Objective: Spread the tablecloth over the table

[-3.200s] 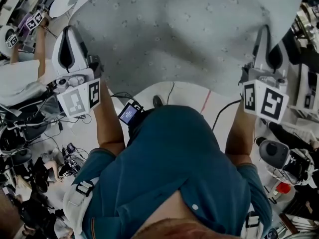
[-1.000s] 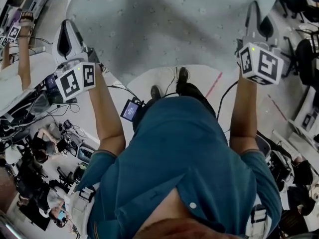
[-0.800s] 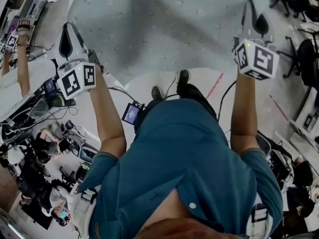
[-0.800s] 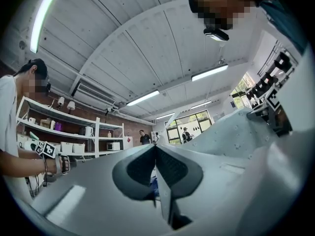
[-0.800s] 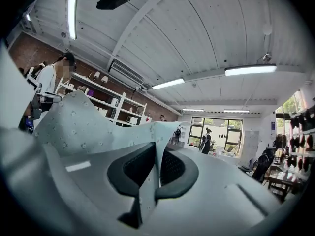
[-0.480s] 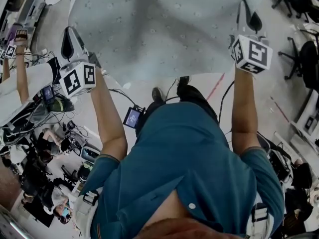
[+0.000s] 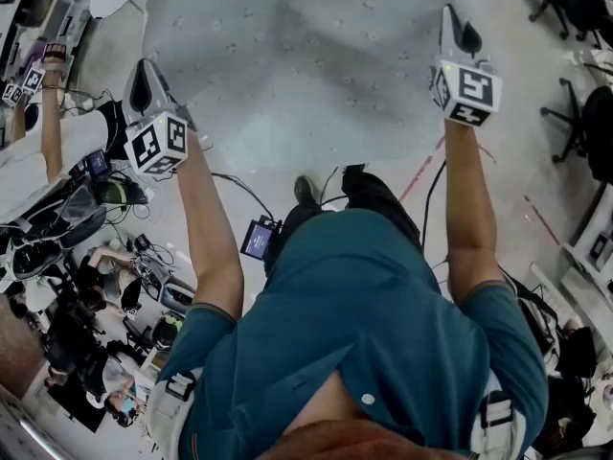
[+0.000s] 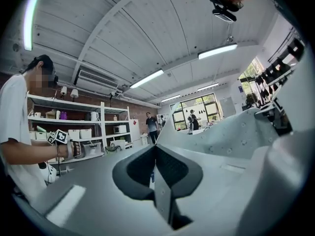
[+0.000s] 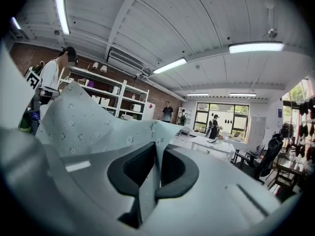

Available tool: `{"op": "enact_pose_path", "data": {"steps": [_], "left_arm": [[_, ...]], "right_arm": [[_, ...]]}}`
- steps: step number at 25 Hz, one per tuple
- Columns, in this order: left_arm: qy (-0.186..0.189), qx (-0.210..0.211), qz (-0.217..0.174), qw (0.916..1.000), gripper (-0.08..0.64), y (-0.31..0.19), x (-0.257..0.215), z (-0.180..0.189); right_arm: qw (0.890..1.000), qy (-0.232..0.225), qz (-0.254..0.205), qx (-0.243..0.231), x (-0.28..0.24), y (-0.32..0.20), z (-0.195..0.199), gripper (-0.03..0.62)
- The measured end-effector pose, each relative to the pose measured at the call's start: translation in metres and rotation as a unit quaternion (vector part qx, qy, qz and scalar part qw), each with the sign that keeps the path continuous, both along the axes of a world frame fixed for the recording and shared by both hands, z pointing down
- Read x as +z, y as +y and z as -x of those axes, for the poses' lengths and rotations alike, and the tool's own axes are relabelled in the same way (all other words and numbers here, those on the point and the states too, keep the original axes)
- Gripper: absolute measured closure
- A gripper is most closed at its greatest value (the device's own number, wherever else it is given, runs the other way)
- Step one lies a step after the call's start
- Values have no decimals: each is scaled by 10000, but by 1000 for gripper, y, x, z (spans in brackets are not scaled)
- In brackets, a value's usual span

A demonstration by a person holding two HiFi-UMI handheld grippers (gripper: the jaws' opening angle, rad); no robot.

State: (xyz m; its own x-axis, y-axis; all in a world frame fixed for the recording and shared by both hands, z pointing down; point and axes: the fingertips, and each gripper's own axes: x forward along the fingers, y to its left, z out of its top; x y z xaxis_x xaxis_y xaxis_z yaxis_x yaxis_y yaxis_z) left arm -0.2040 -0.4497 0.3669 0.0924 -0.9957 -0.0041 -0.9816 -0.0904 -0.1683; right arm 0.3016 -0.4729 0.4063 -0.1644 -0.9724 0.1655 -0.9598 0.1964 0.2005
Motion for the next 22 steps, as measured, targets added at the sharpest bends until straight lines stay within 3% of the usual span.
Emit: {"op": "enact_pose_path", "data": {"steps": [13,22], "left_arm": [[-193,-264,564,9979,557,-68,62,-18],[-354,-439,1127,9920,555,-83,115,2]], "right_arm": [[9977,295,542,-280,70,-70,-19,574],[9929,399,1049,-383,124,-85,-6,574]]}}
